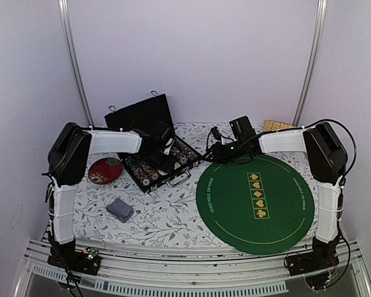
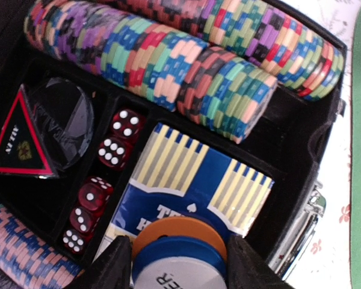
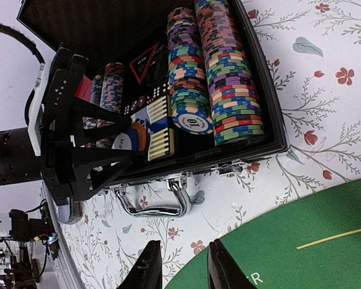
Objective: Distribute texas hold em gaming equipment
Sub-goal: Adjust the dealer button and the poker case.
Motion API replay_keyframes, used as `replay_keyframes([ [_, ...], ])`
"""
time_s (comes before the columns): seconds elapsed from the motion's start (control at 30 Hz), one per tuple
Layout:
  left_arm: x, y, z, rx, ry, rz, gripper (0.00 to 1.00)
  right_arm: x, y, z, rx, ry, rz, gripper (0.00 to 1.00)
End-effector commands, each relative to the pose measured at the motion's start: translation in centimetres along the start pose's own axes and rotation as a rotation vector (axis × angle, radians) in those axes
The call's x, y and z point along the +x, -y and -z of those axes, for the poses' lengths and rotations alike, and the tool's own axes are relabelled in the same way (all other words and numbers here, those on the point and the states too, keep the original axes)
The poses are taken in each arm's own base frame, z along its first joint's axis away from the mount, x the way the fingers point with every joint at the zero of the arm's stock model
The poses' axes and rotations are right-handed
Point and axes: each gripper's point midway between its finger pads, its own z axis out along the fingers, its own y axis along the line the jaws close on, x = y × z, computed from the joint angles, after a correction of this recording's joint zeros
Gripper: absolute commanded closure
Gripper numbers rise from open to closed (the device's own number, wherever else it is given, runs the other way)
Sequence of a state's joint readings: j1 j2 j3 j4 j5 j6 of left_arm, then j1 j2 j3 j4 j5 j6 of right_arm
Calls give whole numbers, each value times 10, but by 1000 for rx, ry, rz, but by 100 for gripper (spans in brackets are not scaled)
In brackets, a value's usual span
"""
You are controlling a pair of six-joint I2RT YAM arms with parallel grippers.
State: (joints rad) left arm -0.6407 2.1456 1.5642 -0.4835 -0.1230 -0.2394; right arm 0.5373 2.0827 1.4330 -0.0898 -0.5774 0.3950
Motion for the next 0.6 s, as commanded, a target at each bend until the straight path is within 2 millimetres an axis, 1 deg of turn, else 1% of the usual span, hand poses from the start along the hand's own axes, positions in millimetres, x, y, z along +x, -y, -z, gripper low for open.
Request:
replay_keyframes([
  [0.0, 19, -2, -14, 5, -69, -2, 50, -20, -18, 14, -17, 49, 48, 71],
  [0.17, 5, -5, -7, -6, -25, 0, 65, -20, -18, 13, -17, 49, 48, 71],
  [0.37, -16, -16, -8, -11, 24, 12, 69, -22, -19, 14, -17, 51, 49, 71],
  [0.57, -43, -8, -9, 35, 85, -7, 70, -23, -19, 15, -10, 52, 53, 71],
])
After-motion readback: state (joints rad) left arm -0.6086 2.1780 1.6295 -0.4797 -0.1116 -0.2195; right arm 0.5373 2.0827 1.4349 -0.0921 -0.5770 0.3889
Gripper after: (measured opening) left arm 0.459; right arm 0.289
